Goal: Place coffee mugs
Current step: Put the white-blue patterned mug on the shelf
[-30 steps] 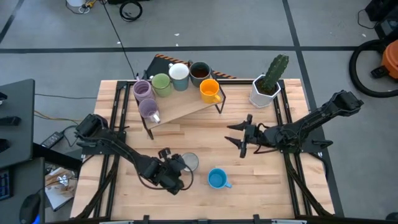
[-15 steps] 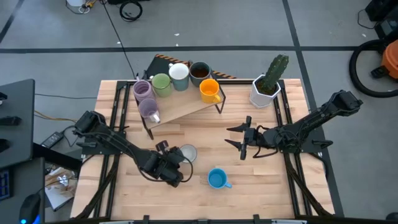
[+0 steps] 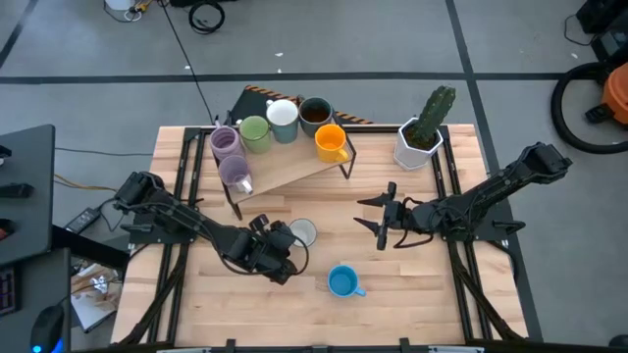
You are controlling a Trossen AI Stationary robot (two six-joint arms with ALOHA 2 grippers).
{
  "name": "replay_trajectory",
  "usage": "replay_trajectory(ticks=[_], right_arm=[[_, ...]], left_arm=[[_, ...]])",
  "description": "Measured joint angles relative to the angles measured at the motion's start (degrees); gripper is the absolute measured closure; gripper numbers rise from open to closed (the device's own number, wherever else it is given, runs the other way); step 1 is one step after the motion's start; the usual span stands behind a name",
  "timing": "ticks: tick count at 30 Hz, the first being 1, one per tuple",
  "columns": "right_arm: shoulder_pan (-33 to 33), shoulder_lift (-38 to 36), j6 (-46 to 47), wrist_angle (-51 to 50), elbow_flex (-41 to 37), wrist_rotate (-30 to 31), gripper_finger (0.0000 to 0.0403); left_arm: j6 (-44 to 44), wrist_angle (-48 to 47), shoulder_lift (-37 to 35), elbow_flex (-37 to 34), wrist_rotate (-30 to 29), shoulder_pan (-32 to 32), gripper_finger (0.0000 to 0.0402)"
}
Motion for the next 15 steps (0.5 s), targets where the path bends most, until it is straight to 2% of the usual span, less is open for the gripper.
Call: replay_trajectory(ticks=[6, 10, 15], right_arm=[[-0.3, 0.0, -3.1, 0.0, 0.0, 0.5, 0.017], [-0.3, -0.4, -6.4, -0.7, 0.0, 3.9, 0.017], [-1.6, -2.5, -12.6, -0.7, 0.0, 2.1, 0.017]], left_arm=[[0.1, 0.3, -1.0, 0.0, -0.9, 0.3, 0.0322], [0.3, 1.0, -1.8, 0.0, -1.6, 0.8, 0.0322], [2.5, 1.5, -2.8, 0.0, -6.0, 1.3, 0.0322]])
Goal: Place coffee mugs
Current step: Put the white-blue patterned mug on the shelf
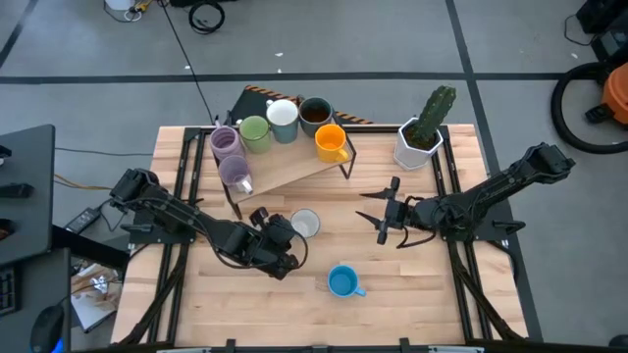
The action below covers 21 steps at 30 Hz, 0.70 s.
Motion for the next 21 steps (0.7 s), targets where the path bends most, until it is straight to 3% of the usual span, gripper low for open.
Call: replay_trajectory(ticks=[6, 13, 21], right_arm=[[-2.0, -6.6, 0.5, -2.6, 0.0, -7.9, 0.0171], [-2.3, -14.1, 5.3, -10.1, 0.0, -7.7, 0.0171], [-3.6, -15.2, 9.9, -19.3, 0.0, -8.1, 0.0171]], left_arm=[[1.7, 0.4, -0.4, 0.0, -1.2, 0.9, 0.0322], [3.7, 4.3, -0.4, 0.0, -4.7, -0.6, 0.0322], [1.6, 7.3, -0.3, 0.0, -6.2, -0.8, 0.0322]])
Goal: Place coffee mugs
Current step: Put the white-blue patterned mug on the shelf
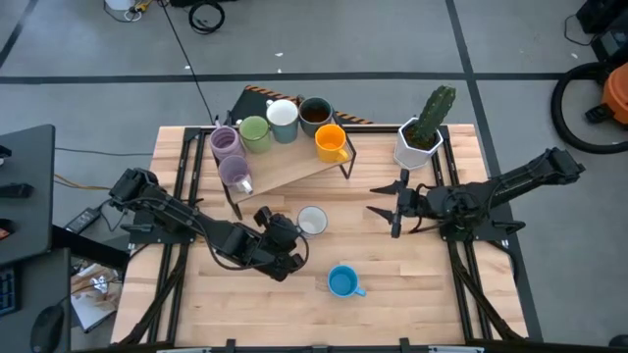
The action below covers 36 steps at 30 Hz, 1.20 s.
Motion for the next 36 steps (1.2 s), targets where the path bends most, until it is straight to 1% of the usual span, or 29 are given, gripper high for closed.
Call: replay_trajectory(ticks=[5, 10, 15, 18, 21, 24, 30, 36], right_arm=[[-0.7, -0.5, -1.3, -1.3, 0.0, -0.1, 0.0171], [-0.8, -0.9, -3.6, -1.3, 0.0, -0.1, 0.0171], [-0.8, -3.2, -4.8, -3.4, 0.0, 0.0, 0.0171], [-0.8, -5.0, -4.5, -5.3, 0.0, 1.2, 0.0171], [-0.8, -6.6, -4.2, -7.2, 0.0, 2.0, 0.0171], [-0.8, -7.8, -3.9, -8.3, 0.0, 2.0, 0.0171], [-0.8, -8.3, -3.3, -7.9, 0.0, 2.0, 0.0171], [-0.8, -8.3, -2.9, -7.9, 0.0, 1.6, 0.0171]], left_arm=[[-1.4, 1.4, 0.0, 0.0, 0.2, 0.3, 0.0326], [-1.5, 2.7, 0.0, 0.0, -1.2, 0.7, 0.0326], [-1.9, 3.0, 0.0, 0.0, -1.3, 1.7, 0.0326], [-0.6, 4.7, -0.8, 0.0, -2.0, 2.3, 0.0326], [3.3, 9.0, -2.3, 0.0, -3.4, 2.9, 0.0326], [7.0, 10.6, -3.8, 0.0, -6.6, 3.5, 0.0326], [11.0, 11.4, -6.1, 0.0, -15.1, 5.0, 0.0326], [15.9, 13.2, -6.3, 0.0, -20.6, 8.2, 0.0326]])
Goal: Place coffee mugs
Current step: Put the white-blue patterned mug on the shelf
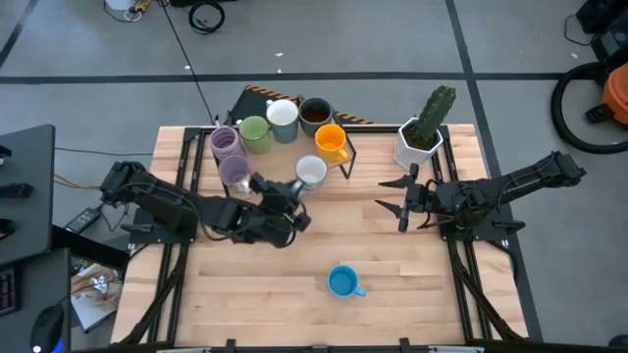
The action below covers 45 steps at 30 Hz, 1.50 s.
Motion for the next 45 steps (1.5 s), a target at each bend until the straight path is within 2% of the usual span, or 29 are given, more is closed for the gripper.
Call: replay_trajectory(ticks=[7, 11, 16, 24, 33, 40, 45], right_arm=[[0.0, 0.0, 0.6, 0.0, 0.0, -0.5, 0.0171], [0.0, 0.0, 0.6, 0.1, 0.0, -1.1, 0.017], [0.0, 0.0, 0.6, 0.5, 0.0, -1.7, 0.017], [0.0, 0.0, 0.6, 0.8, 0.0, -2.0, 0.017], [0.0, 0.0, 0.6, 2.1, 0.0, -3.5, 0.017], [0.0, 0.0, 0.6, 2.4, 0.0, -3.6, 0.017], [0.0, 0.0, 0.9, 2.4, 0.0, -3.7, 0.017]], left_arm=[[0.9, -0.4, 0.0, 0.0, -0.4, 5.8, 0.0326], [0.3, -1.3, 0.0, 0.0, 2.0, 8.6, 0.0326], [-4.4, -7.6, 0.2, 0.0, 3.0, 11.5, 0.0326], [-6.1, -9.7, 0.2, 0.0, 2.5, 13.3, 0.0326], [-8.8, -9.7, 0.2, 0.0, 10.0, 16.7, 0.0304], [-8.9, -9.6, 0.2, 0.0, 10.3, 16.1, 0.0304], [-8.5, -9.8, 0.2, 0.0, 11.2, 15.5, 0.0281]])
